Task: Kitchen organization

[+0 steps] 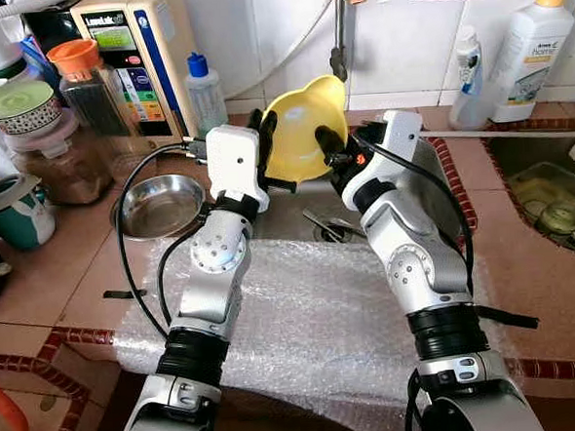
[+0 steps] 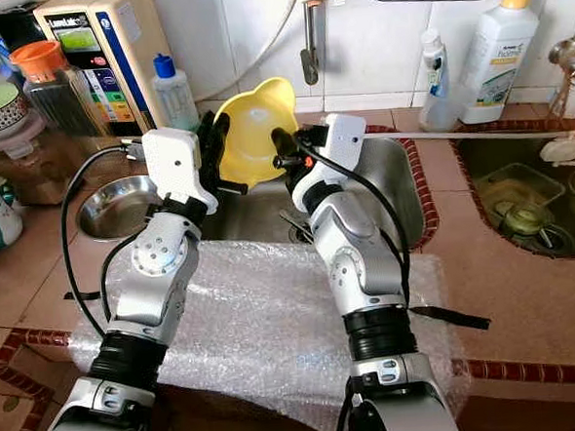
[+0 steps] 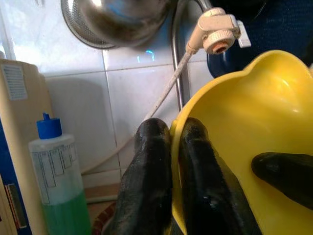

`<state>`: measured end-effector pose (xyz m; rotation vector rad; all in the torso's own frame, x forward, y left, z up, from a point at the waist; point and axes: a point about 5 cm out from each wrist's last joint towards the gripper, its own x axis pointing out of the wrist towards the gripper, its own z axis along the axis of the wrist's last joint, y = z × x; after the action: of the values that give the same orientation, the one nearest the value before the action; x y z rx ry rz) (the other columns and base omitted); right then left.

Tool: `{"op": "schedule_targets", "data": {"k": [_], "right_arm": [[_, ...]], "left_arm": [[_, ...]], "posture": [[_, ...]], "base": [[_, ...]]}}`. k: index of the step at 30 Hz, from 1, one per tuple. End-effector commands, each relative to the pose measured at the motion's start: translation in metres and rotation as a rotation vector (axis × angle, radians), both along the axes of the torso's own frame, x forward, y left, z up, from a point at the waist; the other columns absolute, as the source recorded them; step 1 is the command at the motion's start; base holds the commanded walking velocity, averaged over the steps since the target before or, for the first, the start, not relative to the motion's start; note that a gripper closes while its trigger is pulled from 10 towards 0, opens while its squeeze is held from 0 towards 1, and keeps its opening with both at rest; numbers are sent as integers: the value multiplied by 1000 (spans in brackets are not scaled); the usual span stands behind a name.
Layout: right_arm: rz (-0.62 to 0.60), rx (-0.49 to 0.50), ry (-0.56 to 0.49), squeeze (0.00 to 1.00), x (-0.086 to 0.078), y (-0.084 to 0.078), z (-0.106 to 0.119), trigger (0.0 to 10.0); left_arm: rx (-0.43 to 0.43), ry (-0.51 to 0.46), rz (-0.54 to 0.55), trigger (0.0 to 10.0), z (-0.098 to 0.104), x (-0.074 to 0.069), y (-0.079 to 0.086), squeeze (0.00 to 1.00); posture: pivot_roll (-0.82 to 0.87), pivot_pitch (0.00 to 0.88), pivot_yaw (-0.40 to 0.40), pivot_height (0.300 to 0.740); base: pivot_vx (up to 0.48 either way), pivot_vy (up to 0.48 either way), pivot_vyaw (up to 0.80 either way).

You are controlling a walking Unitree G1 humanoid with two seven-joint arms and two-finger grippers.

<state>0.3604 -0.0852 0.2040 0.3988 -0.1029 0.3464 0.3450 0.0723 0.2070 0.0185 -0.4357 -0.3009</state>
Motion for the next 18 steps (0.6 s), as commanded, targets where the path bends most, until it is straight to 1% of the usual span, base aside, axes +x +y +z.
{"op": "schedule_targets", "data": {"k": [1,4,5,6,7,10,11,12,14,16,18], "right_arm": [[-59,-12,46,0,4,-9,-6,0],[-102,-21,70,0,8,-14,-10,0],[-112,-24,72,0,9,-15,-10,0],[-117,-26,70,0,9,-15,-10,0],[-135,-27,74,0,9,-17,-10,0],[-189,-44,90,0,12,-22,-14,0],[-189,-44,90,0,12,-22,-14,0],[-225,-58,105,0,13,-26,-18,0],[-252,-70,117,0,15,-30,-23,0],[-299,-103,136,0,19,-37,-32,0],[-321,-135,150,0,21,-42,-39,0]], "left_arm": [[-5,-15,6,10000,4,0,5,1000],[-34,35,-40,10000,-2,-1,1,1000],[-55,70,-79,10000,-5,-2,-4,1000],[-63,85,-99,10000,-6,-2,-7,1000],[-58,80,-144,10000,-5,-6,-14,1000],[-86,117,-196,10000,-5,-7,-22,1000],[-86,117,-196,10000,-5,-7,-22,1000],[-92,129,-225,10000,-4,-8,-24,1000],[-86,143,-255,10000,-6,-9,-26,1000],[-65,178,-289,10000,-12,-11,-26,1000],[-49,213,-284,10000,-20,-12,-22,1000]], "posture": [[52,5,91,740],[53,6,90,740],[53,6,90,740],[53,6,90,740],[58,9,90,740],[59,9,90,740],[59,9,90,740],[63,12,92,740],[63,12,92,740],[74,11,93,740],[74,11,93,740]], "base": [[0,0,0],[0,0,0],[0,0,0],[0,0,0],[0,0,0],[0,0,0],[0,0,0],[0,0,0],[0,0,0],[0,0,0],[0,0,0]]}}
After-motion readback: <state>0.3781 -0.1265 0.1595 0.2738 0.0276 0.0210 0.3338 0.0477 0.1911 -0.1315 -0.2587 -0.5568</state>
